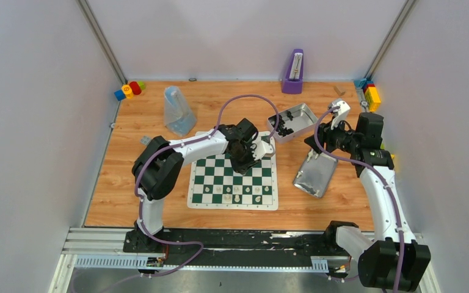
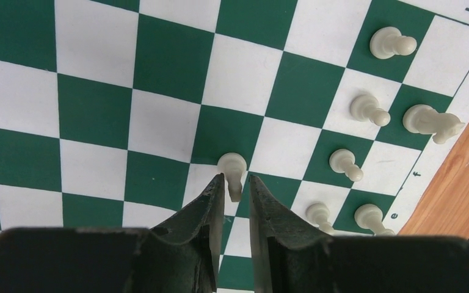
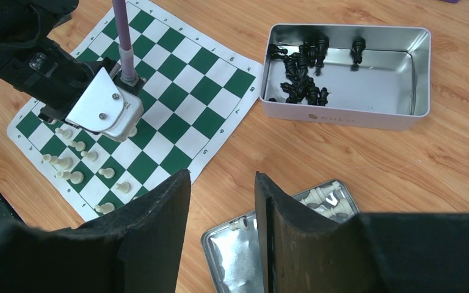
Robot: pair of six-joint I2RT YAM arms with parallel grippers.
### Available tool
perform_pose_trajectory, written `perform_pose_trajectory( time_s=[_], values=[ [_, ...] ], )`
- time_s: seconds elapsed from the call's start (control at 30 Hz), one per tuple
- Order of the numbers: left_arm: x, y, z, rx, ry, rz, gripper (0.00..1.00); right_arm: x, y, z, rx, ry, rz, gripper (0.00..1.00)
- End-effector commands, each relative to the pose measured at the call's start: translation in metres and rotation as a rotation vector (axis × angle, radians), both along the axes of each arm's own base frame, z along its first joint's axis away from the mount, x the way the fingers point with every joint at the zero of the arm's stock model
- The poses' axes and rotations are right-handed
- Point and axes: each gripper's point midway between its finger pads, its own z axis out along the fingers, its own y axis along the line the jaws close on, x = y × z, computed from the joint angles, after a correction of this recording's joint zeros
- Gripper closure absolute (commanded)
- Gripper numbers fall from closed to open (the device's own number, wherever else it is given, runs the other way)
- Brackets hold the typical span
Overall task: Set up the chess pieces on the board
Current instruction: Pick up the chess piece from the chessboard.
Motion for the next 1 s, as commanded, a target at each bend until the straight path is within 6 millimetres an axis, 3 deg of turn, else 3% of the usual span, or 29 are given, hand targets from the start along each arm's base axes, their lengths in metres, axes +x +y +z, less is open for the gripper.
perform_pose_trajectory(
  time_s=[0.0, 0.7, 0.97],
  values=[
    [0.004, -0.016, 0.018, -0.055, -0.019, -0.02, 0.71, 0.0, 0.004, 0.005, 0.01, -0.027, 0.036, 0.56],
    [0.002, -0.013, 0.006, -0.024, 0.004, -0.028, 0.75, -0.001, 0.006, 0.002, 0.016, -0.009, 0.053, 0.57],
    [0.002, -0.015, 0.013, -0.037, 0.0, -0.031, 0.85, -0.001, 0.006, 0.001, 0.016, -0.006, 0.055, 0.58]
  ],
)
